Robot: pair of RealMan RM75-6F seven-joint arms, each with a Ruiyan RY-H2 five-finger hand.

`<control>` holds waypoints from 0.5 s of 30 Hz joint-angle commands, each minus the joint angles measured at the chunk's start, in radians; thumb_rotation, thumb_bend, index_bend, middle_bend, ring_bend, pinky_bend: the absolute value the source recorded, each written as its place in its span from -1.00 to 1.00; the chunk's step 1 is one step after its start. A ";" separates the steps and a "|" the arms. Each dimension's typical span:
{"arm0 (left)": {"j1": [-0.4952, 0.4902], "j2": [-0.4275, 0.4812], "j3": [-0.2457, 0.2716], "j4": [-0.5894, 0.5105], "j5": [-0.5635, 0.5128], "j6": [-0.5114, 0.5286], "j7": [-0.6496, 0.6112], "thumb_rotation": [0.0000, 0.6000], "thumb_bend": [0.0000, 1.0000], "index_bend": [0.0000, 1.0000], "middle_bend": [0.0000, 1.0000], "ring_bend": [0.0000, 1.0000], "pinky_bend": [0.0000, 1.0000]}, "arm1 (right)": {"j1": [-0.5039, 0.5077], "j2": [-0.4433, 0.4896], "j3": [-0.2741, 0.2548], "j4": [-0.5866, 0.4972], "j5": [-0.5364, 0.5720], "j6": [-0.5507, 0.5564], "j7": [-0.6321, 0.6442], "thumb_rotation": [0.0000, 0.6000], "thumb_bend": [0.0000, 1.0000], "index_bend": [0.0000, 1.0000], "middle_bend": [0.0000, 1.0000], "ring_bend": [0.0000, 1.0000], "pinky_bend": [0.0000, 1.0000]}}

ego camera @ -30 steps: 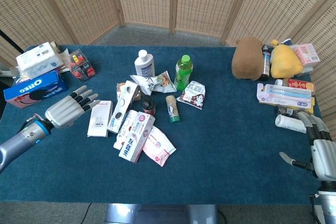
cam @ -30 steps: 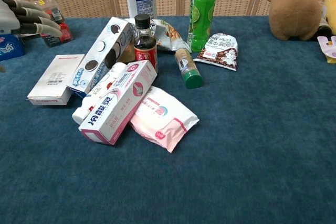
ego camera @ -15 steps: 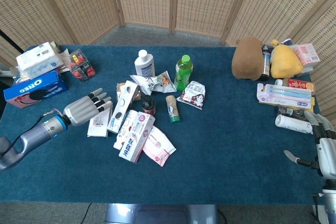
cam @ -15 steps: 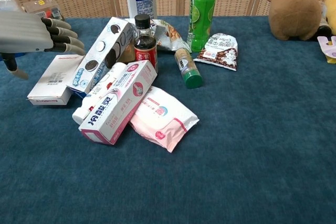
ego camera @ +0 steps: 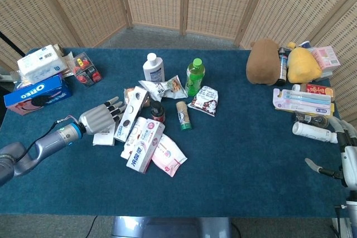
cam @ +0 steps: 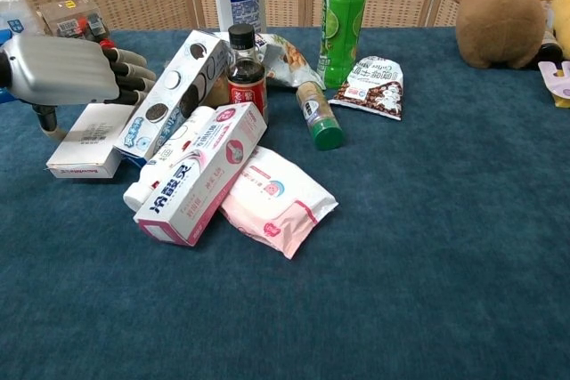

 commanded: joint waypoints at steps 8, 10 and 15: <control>0.018 -0.025 0.033 0.051 0.019 0.094 0.029 1.00 -1.00 0.14 -0.51 -0.19 -0.32 | -0.003 0.000 0.001 -0.001 -0.009 0.007 -0.001 1.00 -1.00 -0.97 -1.00 -1.00 -1.00; 0.025 -0.024 0.038 0.062 0.018 0.116 0.029 1.00 -1.00 0.31 -0.35 -0.04 -0.20 | -0.003 -0.001 0.001 -0.002 -0.010 0.008 -0.004 1.00 -1.00 -0.97 -1.00 -1.00 -1.00; 0.042 -0.007 0.044 0.064 0.012 0.167 0.028 1.00 -1.00 0.36 -0.35 -0.02 -0.18 | -0.004 -0.001 0.000 -0.005 -0.014 0.009 -0.007 1.00 -1.00 -0.97 -1.00 -1.00 -1.00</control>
